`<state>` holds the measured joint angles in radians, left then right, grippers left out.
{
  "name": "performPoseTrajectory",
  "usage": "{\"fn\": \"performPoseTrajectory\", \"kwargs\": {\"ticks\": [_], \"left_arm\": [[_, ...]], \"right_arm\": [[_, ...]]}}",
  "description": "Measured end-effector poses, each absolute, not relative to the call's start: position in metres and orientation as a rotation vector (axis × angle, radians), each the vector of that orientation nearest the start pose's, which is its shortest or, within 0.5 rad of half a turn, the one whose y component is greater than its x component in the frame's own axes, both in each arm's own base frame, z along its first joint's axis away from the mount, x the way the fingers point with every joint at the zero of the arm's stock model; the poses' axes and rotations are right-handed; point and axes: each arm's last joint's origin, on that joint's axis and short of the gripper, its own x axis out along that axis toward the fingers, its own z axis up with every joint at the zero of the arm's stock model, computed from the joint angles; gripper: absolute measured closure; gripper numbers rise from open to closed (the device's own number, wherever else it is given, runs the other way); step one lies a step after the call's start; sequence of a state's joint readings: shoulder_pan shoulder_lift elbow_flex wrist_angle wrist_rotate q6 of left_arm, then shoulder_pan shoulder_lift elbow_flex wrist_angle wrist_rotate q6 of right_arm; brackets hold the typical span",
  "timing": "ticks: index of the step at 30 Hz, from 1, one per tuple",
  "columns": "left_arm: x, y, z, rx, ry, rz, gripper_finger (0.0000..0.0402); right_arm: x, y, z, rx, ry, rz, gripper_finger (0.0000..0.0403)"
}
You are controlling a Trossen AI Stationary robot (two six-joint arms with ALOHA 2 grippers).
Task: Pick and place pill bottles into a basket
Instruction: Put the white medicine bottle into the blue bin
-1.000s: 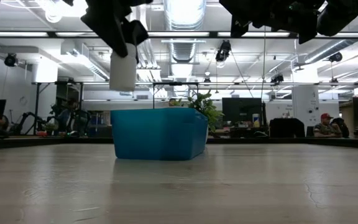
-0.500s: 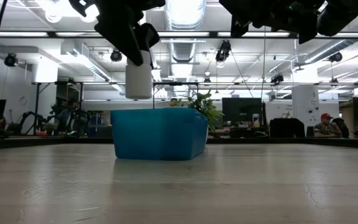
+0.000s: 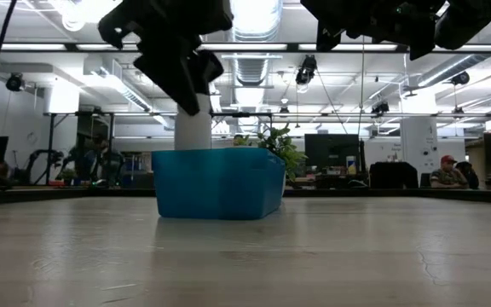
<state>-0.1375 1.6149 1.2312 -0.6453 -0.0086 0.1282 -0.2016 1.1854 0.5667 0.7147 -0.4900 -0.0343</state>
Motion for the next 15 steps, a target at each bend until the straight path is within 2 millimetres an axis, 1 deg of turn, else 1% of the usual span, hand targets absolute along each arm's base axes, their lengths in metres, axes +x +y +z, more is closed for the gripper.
{"fn": "performPoseTrajectory", "kwargs": {"ticks": [3,5,15], "left_arm": [[0.332,-0.046,0.236,0.210,1.065,-0.194,0.0260],[0.333,-0.046,0.232,0.211,1.084,-0.195,0.0260],[0.335,-0.046,0.231,0.206,1.079,-0.190,0.0260]], "right_arm": [[0.246,-0.036,0.264,-0.065,-0.095,0.287,0.0394],[0.246,-0.036,0.264,-0.066,-0.095,0.287,0.0394],[0.246,-0.036,0.264,-0.065,-0.095,0.287,0.0394]]}}
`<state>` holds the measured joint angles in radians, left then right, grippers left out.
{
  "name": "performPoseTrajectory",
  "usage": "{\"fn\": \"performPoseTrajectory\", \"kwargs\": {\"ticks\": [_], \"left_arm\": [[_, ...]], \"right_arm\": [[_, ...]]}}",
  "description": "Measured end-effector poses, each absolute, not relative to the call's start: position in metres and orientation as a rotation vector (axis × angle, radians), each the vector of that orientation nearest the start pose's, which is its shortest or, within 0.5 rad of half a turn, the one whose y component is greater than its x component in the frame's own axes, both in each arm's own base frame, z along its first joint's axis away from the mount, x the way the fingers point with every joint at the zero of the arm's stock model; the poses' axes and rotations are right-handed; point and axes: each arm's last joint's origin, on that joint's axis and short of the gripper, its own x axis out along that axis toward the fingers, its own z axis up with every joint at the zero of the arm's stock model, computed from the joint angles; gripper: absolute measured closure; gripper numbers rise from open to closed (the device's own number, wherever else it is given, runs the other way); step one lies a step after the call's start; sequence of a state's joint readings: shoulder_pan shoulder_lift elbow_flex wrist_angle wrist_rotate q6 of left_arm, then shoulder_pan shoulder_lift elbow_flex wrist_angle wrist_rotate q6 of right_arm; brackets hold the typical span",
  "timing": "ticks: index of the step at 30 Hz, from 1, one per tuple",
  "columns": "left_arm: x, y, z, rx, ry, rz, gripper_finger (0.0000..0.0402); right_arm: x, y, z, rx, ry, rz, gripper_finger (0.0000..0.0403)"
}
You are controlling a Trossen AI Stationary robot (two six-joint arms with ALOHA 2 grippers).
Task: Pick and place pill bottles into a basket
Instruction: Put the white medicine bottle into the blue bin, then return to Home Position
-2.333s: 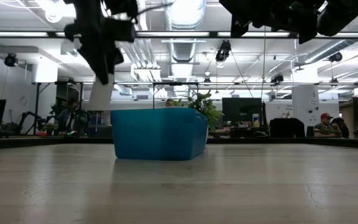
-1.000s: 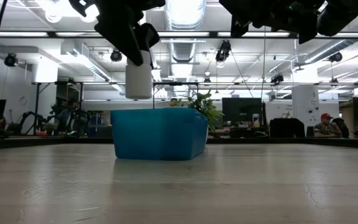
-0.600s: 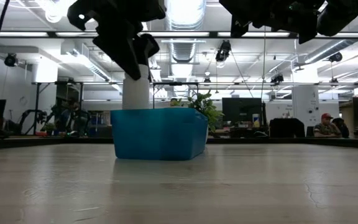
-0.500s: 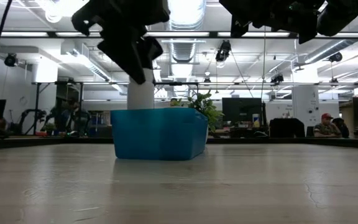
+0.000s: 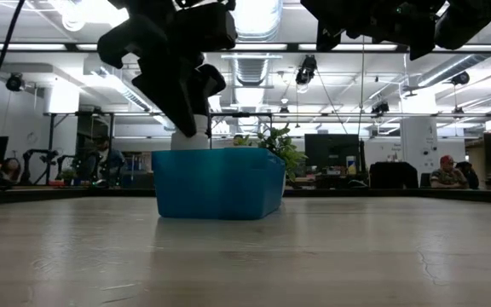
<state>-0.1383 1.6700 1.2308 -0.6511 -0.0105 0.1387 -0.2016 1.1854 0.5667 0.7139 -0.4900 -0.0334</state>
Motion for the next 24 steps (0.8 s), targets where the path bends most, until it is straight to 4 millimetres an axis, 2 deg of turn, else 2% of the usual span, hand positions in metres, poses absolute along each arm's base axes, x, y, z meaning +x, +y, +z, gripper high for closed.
{"fn": "performPoseTrajectory", "kwargs": {"ticks": [5,10,13,24], "left_arm": [[0.340,-0.047,0.219,0.205,1.109,-0.192,0.0258],[0.344,-0.048,0.205,0.206,1.152,-0.197,0.0212],[0.347,-0.048,0.200,0.206,1.163,-0.197,0.0201],[0.344,-0.048,0.209,0.199,1.135,-0.197,0.0195]], "right_arm": [[0.246,-0.036,0.264,-0.065,-0.095,0.287,0.0394],[0.246,-0.036,0.264,-0.065,-0.094,0.287,0.0394],[0.246,-0.036,0.264,-0.065,-0.094,0.287,0.0394],[0.246,-0.036,0.264,-0.065,-0.094,0.287,0.0394]]}}
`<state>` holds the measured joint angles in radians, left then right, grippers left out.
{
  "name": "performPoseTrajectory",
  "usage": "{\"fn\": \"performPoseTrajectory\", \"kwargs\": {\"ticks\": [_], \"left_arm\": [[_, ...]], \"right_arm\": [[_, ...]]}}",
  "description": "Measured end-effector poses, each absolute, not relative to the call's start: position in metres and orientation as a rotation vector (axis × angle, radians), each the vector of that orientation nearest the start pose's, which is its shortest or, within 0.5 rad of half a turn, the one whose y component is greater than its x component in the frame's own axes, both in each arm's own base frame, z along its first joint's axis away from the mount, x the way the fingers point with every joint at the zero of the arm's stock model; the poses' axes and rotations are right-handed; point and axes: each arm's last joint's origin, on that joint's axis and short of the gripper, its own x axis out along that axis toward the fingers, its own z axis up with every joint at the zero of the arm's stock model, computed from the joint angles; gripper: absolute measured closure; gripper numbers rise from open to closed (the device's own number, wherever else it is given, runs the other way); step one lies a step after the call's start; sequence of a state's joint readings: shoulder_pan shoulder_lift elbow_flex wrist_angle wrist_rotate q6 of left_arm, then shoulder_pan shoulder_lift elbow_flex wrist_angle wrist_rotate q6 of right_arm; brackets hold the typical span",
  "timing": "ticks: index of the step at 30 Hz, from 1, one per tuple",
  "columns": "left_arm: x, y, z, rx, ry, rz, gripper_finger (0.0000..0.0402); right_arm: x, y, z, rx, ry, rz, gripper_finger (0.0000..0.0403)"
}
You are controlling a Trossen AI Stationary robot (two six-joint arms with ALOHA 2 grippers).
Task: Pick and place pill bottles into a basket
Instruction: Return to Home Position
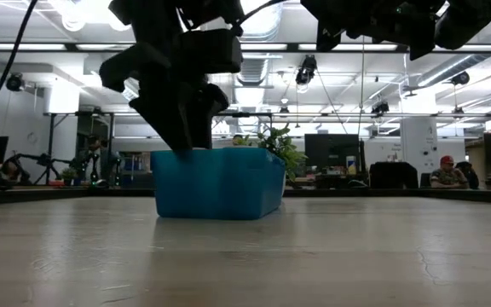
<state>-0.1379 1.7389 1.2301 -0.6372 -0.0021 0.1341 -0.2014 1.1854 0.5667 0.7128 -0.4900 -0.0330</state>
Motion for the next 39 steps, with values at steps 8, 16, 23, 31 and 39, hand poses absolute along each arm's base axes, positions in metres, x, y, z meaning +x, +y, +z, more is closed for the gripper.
{"fn": "performPoseTrajectory", "kwargs": {"ticks": [8,16,23,31,39], "left_arm": [[0.337,-0.049,0.225,0.168,1.096,-0.208,0.0194],[0.320,-0.050,0.263,0.165,0.971,-0.217,0.0194],[0.299,-0.047,0.293,0.163,0.867,-0.215,0.0194],[0.265,-0.038,0.296,0.211,0.809,-0.208,0.0194],[0.226,-0.027,0.289,0.170,0.592,-0.149,0.0194]], "right_arm": [[0.246,-0.036,0.264,-0.065,-0.094,0.287,0.0394],[0.246,-0.036,0.264,-0.060,-0.094,0.287,0.0394],[0.246,-0.036,0.264,-0.040,-0.094,0.297,0.0394],[0.245,-0.036,0.267,-0.045,-0.120,0.307,0.0394],[0.242,-0.034,0.267,-0.038,-0.157,0.340,0.0394]]}}
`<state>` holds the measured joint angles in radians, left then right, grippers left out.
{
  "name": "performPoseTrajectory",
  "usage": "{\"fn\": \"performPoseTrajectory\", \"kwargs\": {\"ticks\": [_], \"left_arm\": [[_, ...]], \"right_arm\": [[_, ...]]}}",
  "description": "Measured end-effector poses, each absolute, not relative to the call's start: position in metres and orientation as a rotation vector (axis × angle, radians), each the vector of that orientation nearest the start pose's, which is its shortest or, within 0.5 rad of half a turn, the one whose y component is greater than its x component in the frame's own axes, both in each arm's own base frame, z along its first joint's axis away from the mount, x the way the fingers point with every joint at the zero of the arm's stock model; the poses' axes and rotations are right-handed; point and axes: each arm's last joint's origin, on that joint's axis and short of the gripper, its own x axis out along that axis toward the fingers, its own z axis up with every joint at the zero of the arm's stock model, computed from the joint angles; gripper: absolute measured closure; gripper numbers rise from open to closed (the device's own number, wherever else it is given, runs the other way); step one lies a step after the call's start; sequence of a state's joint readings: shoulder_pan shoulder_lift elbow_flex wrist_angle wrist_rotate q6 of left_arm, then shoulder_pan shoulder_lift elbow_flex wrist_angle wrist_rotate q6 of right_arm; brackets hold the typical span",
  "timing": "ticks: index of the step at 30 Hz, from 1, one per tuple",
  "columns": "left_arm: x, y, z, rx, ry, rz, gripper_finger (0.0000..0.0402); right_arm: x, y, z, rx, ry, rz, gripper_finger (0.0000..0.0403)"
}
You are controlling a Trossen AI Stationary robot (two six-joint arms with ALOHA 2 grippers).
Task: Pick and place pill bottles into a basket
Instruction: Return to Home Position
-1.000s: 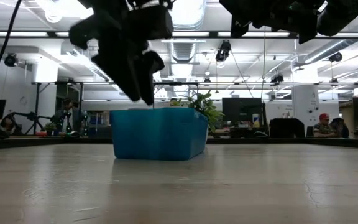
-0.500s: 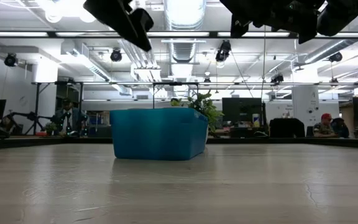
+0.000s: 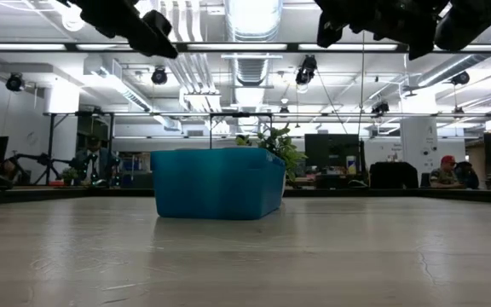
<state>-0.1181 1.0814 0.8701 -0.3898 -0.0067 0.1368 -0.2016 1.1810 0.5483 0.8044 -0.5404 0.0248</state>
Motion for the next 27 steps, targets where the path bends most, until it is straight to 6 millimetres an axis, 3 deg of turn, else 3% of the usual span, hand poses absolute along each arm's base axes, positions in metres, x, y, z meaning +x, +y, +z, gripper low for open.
{"fn": "performPoseTrajectory", "kwargs": {"ticks": [6,16,20,27], "left_arm": [[0.205,-0.024,0.291,0.161,0.413,-0.133,0.0194],[0.174,-0.016,0.290,0.176,0.261,0.005,0.0194],[0.163,-0.015,0.276,0.171,0.207,0.008,0.0194],[0.147,-0.013,0.253,0.146,0.096,0.013,0.0194]], "right_arm": [[0.217,-0.032,0.264,0.009,-0.294,0.332,0.0394],[0.186,0.000,0.246,0.023,-0.379,0.268,0.0394],[0.171,0.006,0.245,0.001,-0.441,0.271,0.0394],[0.145,0.005,0.227,0.024,-0.524,0.240,0.0394]]}}
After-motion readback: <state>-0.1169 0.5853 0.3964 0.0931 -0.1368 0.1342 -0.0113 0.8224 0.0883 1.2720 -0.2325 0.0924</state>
